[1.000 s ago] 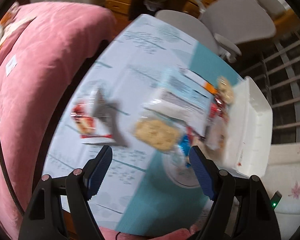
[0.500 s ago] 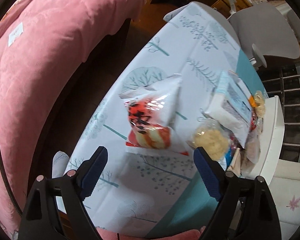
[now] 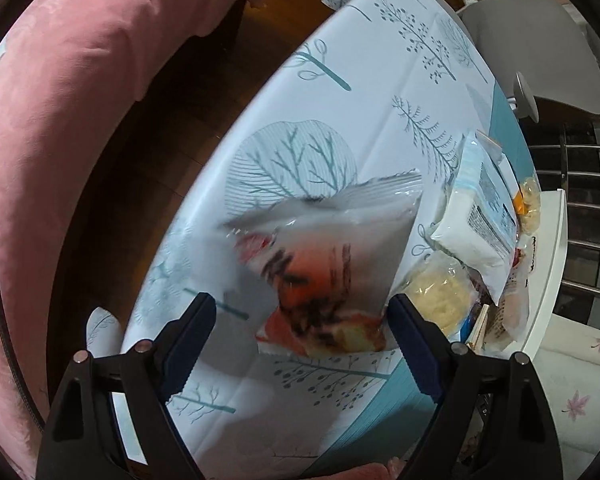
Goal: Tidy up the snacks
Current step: 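Grasp the white printed snack bag with the left gripper while the right gripper holds the green packet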
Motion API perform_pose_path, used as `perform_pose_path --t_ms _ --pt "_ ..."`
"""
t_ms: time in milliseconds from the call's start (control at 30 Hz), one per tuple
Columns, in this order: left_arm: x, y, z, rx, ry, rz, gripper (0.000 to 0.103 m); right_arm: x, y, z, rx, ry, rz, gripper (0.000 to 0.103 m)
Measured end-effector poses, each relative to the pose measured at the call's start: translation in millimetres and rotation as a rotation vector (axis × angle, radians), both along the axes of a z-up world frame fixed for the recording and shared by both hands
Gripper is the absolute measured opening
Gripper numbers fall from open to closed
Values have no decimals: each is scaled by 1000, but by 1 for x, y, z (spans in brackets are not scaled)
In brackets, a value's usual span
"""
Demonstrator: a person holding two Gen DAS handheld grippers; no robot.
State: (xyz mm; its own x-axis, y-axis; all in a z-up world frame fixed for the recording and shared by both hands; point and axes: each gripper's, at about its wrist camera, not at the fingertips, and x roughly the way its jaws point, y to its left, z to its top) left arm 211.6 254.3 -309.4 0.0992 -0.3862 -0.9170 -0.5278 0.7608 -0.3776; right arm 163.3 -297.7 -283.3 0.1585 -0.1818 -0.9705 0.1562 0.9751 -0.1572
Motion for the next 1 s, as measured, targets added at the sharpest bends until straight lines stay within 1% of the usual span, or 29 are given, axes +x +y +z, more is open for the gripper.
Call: perform_pose_path --t_ms 33,67,100,133,167,200,333,400,433,533,600,667,800,900,1000 --pt "3 -1 -2 -4 3 -4 86 0 1 0 -4 0 -2 66" --pt "5 -3 -4 -11 7 -11 82 1 1 1 -12 -2 -1 66" --pt "8 -5 -6 -15 15 -18 74 2 2 1 -16 -3 -1 66" --pt "10 -7 -8 -15 25 -22 69 4 5 1 -20 -3 -2 66" --pt "12 -8 -11 -20 39 -23 61 6 6 1 -23 -1 -5 66" --pt "12 -9 -13 -31 47 -22 58 7 6 1 -26 2 -7 66" --pt "15 -14 -14 -34 50 -36 57 15 9 3 -38 17 13 65" --pt "15 -14 -15 -34 53 -36 56 17 11 4 -20 22 23 55" --pt "15 -15 -15 -36 53 -35 56 18 13 5 -21 27 32 54" --pt "17 -17 -17 -36 59 -43 56 17 21 7 -34 35 52 44" --pt "16 -17 -16 -32 63 -53 55 18 26 8 -48 45 54 42" --pt "17 -18 -15 -24 69 -65 54 19 28 10 -51 57 32 41" --pt "15 -22 -12 17 103 -118 53 29 34 12 -40 80 5 39" --pt "11 -26 -10 41 124 -151 53 26 48 23 -18 75 27 39" --pt "3 -28 -9 41 150 -173 53 23 62 27 13 74 42 38"
